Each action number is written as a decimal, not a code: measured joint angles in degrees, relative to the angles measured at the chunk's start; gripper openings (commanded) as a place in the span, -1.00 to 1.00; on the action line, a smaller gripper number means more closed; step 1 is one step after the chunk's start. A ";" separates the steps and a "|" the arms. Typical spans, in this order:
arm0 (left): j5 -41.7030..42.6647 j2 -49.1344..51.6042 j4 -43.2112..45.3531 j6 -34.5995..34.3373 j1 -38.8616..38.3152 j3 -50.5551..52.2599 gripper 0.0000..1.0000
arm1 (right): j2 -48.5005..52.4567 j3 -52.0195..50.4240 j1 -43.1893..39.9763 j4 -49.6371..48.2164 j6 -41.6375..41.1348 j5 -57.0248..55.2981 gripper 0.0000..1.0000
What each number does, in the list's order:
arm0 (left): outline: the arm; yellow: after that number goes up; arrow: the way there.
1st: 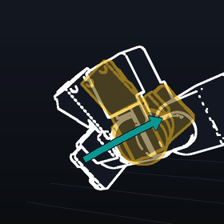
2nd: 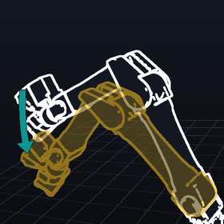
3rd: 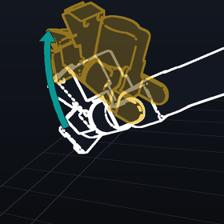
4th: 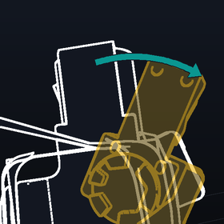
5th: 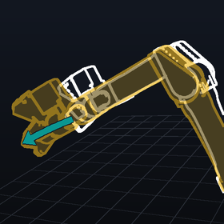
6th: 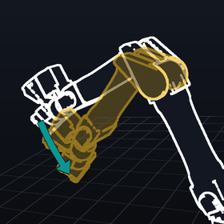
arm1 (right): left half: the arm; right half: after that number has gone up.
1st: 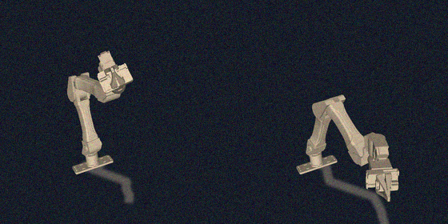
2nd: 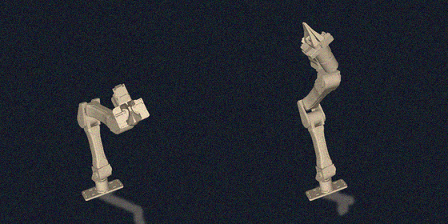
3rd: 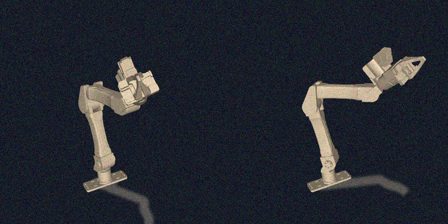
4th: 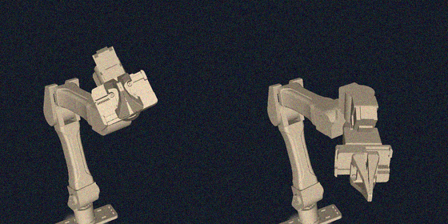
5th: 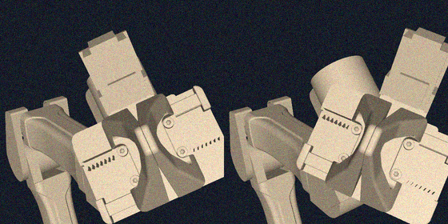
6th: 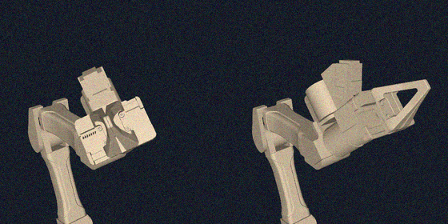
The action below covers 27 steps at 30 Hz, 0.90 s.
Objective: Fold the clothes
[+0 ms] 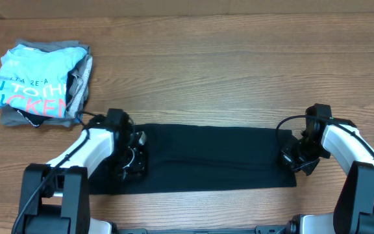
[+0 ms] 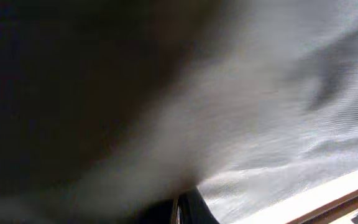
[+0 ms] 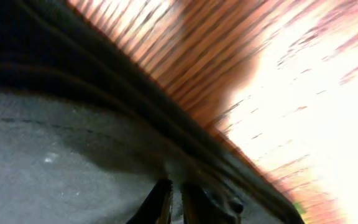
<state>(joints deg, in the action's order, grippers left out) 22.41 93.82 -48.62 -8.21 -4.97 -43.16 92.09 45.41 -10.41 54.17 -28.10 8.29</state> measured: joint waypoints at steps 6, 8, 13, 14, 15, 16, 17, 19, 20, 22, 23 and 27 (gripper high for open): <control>-1.11 0.17 -4.66 -0.42 6.01 -1.73 -0.92 | -0.02 0.57 -2.23 -1.07 0.72 -1.79 -0.70; -0.13 0.17 -6.08 0.13 6.64 -3.32 -0.92 | -0.02 0.79 -3.15 -1.40 2.91 -0.50 -0.65; 3.89 -1.22 -8.15 1.99 6.43 -7.50 -0.76 | -0.48 2.67 -4.17 0.50 7.54 4.35 -0.51; 4.26 -1.99 -8.17 2.34 6.29 -7.96 -0.74 | -1.25 3.23 -4.17 1.14 8.04 5.18 -0.47; 4.37 -2.95 -8.09 2.47 6.19 -8.28 -0.74 | -2.03 3.58 -4.17 1.79 8.57 5.64 -0.45; 4.28 -3.82 -8.11 2.60 6.19 -8.48 -0.73 | -2.97 3.87 -4.17 2.40 8.83 6.01 -0.44; 3.93 -4.57 -8.15 2.62 6.12 -8.66 -0.73 | -3.82 4.11 -4.17 2.91 8.94 6.36 -0.44; 2.67 -5.11 -7.96 2.62 6.08 -8.68 -0.74 | -4.81 4.33 -4.17 3.37 9.20 6.78 -0.46; 1.42 -5.09 -7.37 2.60 6.08 -8.50 -0.76 | -4.85 4.35 -4.17 3.43 9.31 6.93 -0.46; -0.33 -5.09 -5.75 2.54 6.10 -7.54 -0.80 | -4.81 4.28 -4.17 2.80 9.14 6.84 -0.48; -1.25 -5.09 -4.70 2.32 6.10 -6.54 -0.80 | -4.83 4.26 -4.17 1.99 8.74 6.58 -0.54; -5.77 -5.05 -1.53 -1.03 6.16 -0.74 -0.81 | -4.83 2.25 -4.20 -2.16 5.66 3.87 -0.60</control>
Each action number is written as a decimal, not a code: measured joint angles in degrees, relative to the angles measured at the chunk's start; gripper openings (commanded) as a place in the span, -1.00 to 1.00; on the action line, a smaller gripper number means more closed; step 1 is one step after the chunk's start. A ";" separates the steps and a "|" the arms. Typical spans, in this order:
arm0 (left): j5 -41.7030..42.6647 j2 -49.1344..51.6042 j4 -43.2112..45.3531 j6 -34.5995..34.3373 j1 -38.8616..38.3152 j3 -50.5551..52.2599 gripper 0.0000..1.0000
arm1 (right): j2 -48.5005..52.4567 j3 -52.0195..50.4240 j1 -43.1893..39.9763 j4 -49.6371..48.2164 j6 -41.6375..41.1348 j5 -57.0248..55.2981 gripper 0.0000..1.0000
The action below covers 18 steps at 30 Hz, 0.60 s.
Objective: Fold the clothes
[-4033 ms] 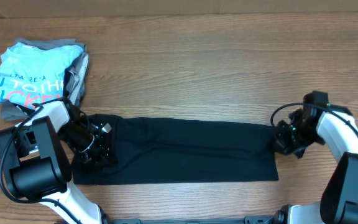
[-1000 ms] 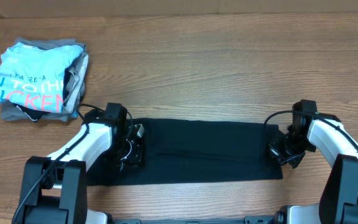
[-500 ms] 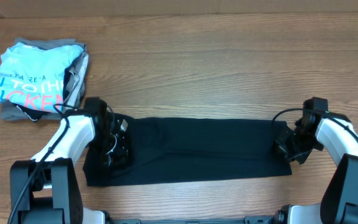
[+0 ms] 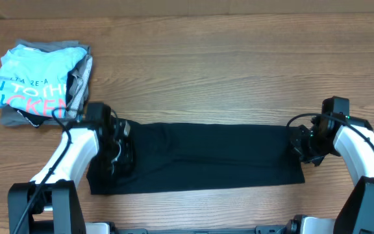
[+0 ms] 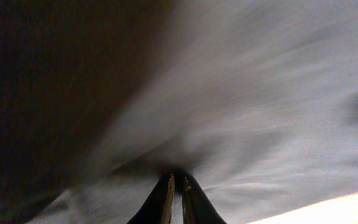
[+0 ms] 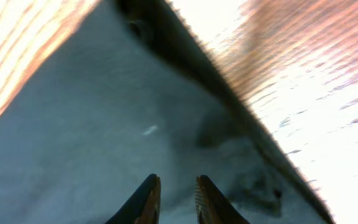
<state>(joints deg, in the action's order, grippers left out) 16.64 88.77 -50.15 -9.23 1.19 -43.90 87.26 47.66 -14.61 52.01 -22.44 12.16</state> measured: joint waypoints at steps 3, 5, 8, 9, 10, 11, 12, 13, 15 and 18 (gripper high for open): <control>-2.80 0.00 -0.20 -2.97 1.57 3.06 -0.83 | 0.00 -3.13 0.02 -2.80 -2.36 -1.90 -0.60; -3.08 -0.02 -0.39 -4.17 3.48 3.06 -0.85 | 0.00 -4.20 0.00 -3.58 -3.82 -3.28 -0.60; -3.32 -0.02 -0.57 -5.14 7.02 3.06 -0.88 | 0.00 -4.57 0.02 -3.93 -6.78 -6.69 -0.61; -3.21 -0.02 -0.68 -5.44 8.74 3.06 -0.89 | 0.00 -4.57 0.00 -4.09 -7.39 -7.39 -0.61; -3.23 -0.02 -0.72 -5.51 10.40 3.06 -0.91 | 0.00 -4.57 -0.02 -4.15 -7.85 -8.02 -0.61; -3.30 -0.02 -0.66 -5.51 12.26 3.02 -0.92 | 0.00 -4.57 -0.11 -4.17 -8.39 -8.63 -0.61; -3.45 -0.02 -0.68 -5.49 14.10 2.93 -0.92 | 0.00 -4.57 -0.24 -4.24 -8.76 -9.18 -0.61; -3.89 -0.02 -0.83 -5.42 15.61 2.75 -0.91 | 0.00 -4.57 -0.42 -4.22 -9.09 -9.75 -0.61; -5.27 0.00 -1.25 -5.22 18.23 1.88 -0.92 | 0.00 -4.59 -0.61 -3.91 -9.11 -10.25 -0.60; -6.32 0.00 -3.39 -4.33 20.24 -0.94 -0.92 | 0.00 -4.59 -0.68 -3.41 -8.17 -9.64 -0.53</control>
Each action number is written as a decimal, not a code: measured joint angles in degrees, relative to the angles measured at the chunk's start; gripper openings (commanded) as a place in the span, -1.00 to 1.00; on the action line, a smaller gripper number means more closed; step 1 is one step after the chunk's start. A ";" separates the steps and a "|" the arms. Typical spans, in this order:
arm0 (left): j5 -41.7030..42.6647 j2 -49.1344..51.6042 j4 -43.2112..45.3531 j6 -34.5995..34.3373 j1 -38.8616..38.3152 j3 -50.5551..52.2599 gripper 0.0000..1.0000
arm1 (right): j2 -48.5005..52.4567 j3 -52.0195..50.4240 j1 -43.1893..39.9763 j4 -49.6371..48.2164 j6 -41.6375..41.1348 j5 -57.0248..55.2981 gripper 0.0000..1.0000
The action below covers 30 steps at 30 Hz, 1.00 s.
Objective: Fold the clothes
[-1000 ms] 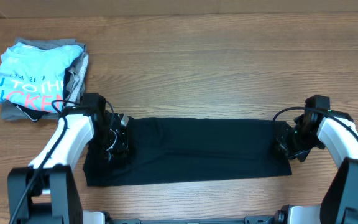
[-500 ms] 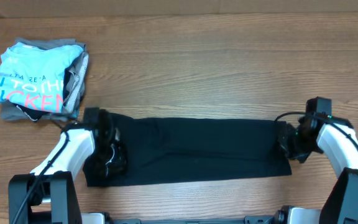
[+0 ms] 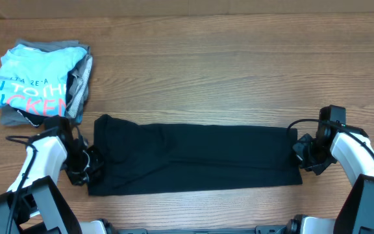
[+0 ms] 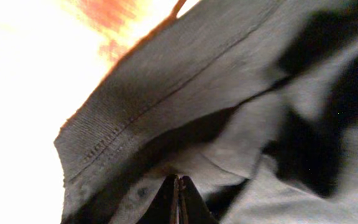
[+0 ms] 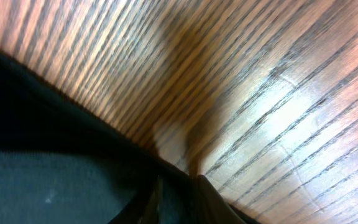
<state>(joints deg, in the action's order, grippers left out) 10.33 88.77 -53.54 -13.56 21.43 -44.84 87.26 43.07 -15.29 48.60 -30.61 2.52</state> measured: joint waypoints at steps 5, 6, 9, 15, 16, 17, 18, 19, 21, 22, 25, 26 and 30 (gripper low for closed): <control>1.95 0.00 -6.16 3.39 -0.07 -7.43 -0.81 | 0.00 2.10 -0.07 4.50 6.10 5.81 -0.28; 2.91 -0.02 -6.88 4.35 -0.07 -9.05 -0.78 | -0.02 3.19 -0.07 5.07 7.54 7.41 -0.19; 6.95 -0.46 -6.84 7.61 -1.22 -13.25 -0.67 | -0.92 7.10 -0.04 6.03 11.72 12.48 -0.31; 12.04 -1.25 -4.15 12.26 -8.48 -14.05 -0.92 | -2.25 9.27 0.13 5.97 14.51 18.29 -0.73; 12.44 -1.25 -2.95 12.52 -9.70 -13.62 -0.92 | -2.25 9.22 0.42 5.40 14.80 18.64 -0.74; 12.63 -1.25 -0.87 12.57 -10.99 -12.70 -0.92 | -2.25 9.16 0.74 4.59 14.88 18.95 -0.75; 12.52 -1.25 1.44 12.46 -12.02 -11.39 -0.91 | -2.25 8.85 1.18 3.28 14.97 19.19 -0.75; 11.80 -1.27 4.39 11.82 -13.03 -9.38 -0.91 | -2.23 8.33 1.95 1.55 15.13 19.50 -0.78; 9.62 -1.25 8.50 9.20 -13.92 -4.83 -0.92 | -1.97 6.38 3.80 -3.21 14.93 19.87 -0.81; 8.46 -1.25 9.92 7.82 -13.90 -3.02 -0.91 | -1.49 5.31 4.63 -5.97 14.49 20.09 -0.83; 4.11 -1.25 15.85 3.50 -13.00 2.67 -0.92 | 0.59 1.86 6.29 -13.75 12.92 20.00 -0.86; 2.99 -1.25 17.70 2.19 -12.52 4.13 -0.92 | 1.51 0.98 6.67 -15.61 12.09 19.71 -0.87; 2.67 -2.32 22.77 -0.72 -12.02 6.32 -0.92 | 5.77 -1.36 6.75 -21.33 6.97 17.59 -0.89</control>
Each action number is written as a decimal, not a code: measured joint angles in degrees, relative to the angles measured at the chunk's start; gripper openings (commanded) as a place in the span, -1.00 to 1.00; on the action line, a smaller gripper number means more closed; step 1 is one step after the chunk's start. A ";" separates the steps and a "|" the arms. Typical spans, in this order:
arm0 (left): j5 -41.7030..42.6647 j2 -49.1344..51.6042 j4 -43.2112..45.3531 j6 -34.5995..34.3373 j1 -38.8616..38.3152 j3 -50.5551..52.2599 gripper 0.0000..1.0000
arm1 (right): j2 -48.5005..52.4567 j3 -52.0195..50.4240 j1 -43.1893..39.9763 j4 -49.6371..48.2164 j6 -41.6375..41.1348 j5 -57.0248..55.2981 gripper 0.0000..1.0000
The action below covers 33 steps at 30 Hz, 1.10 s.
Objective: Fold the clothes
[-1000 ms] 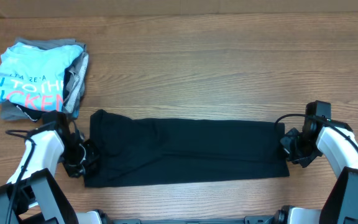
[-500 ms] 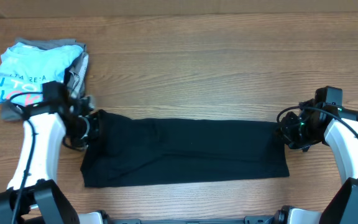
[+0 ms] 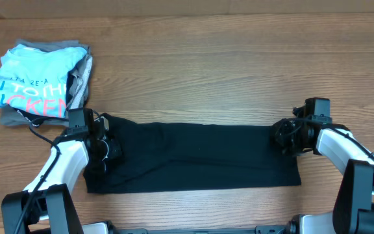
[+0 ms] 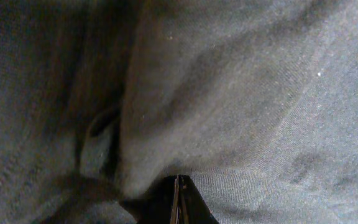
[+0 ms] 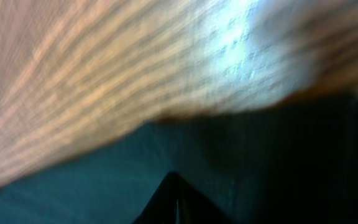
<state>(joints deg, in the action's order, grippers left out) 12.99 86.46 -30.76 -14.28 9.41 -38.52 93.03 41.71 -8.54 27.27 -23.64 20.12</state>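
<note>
A black garment [image 3: 193, 159] lies on the wooden table as a long flat strip running left to right. My left gripper [image 3: 104, 148] sits on its upper left end. In the left wrist view the left gripper [image 4: 178, 182] is shut, with bunched black cloth [image 4: 260, 93] at its tips. My right gripper [image 3: 283, 136] is on the strip's upper right corner. In the blurred right wrist view the right gripper [image 5: 176, 186] is shut in dark cloth [image 5: 104, 180] near the strip's edge.
A stack of folded clothes [image 3: 37, 84], with a light blue printed T-shirt on top, lies at the back left. The wooden table [image 3: 239, 65] stretches behind the strip. The table's front edge runs close below the strip.
My left gripper was off the strip's lower left corner and is now on its upper left end. My right gripper was slightly open at the right edge; it is now shut, further in at the upper right corner.
First both grippers were on the ends of a shorter black strip. Then they stood further apart and the strip reached further left and right. After that both were at the outer edges, the left one just off the cloth. Now both are at the upper corners.
</note>
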 measured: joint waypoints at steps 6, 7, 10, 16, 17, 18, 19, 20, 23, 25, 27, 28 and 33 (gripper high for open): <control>-1.11 -0.09 8.52 -1.29 0.00 1.11 -0.92 | 4.81 1.38 -1.05 -12.31 -8.52 0.17 -0.92; -1.31 -0.09 9.73 -1.33 0.00 1.20 -0.92 | 5.35 1.46 -1.57 -14.29 -9.86 0.02 -0.92; -1.31 -0.02 13.53 -1.77 0.00 1.33 -0.92 | 6.91 1.95 -4.17 -18.27 -12.79 -1.49 -0.92; 2.08 0.04 18.29 -1.92 0.00 0.11 -0.91 | 7.76 6.27 -6.64 -12.04 -6.84 1.44 -0.36; 2.60 0.11 16.55 -1.90 0.02 -1.29 -0.90 | 7.74 7.30 -7.17 -9.09 -5.01 2.93 -0.34; 2.86 0.13 15.37 -1.86 0.02 -2.45 -0.88 | 7.67 8.04 -7.58 -6.34 -3.61 3.74 -0.33; 3.06 0.20 12.79 -1.68 0.02 -4.24 -0.82 | 7.61 9.03 -8.09 -2.29 -1.66 5.01 -0.32; 3.21 0.26 10.05 -1.33 0.02 -6.45 -0.76 | 7.30 9.88 -8.63 0.92 -0.31 5.75 -0.30; 3.54 0.42 3.13 0.79 0.02 -13.00 -0.49 | 4.90 13.29 -10.51 10.93 3.15 7.37 -0.09; 4.00 0.46 -2.99 2.49 0.02 -17.75 -0.35 | 3.15 14.71 -11.41 14.47 4.04 7.93 0.03; 4.57 0.46 -8.81 4.57 0.02 -21.84 -0.25 | 0.22 16.98 -13.11 20.37 5.95 7.93 0.30; 5.07 0.44 -13.27 6.23 0.02 -25.00 -0.21 | -0.61 17.49 -14.08 23.10 6.84 7.04 0.30; 5.51 0.57 -22.53 11.15 0.02 -30.14 0.01 | -0.50 17.55 -17.64 27.41 10.29 1.38 0.28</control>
<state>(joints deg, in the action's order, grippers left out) 18.50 87.02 -53.30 -3.14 9.43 -68.66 92.53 59.27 -26.17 54.68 -13.34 21.50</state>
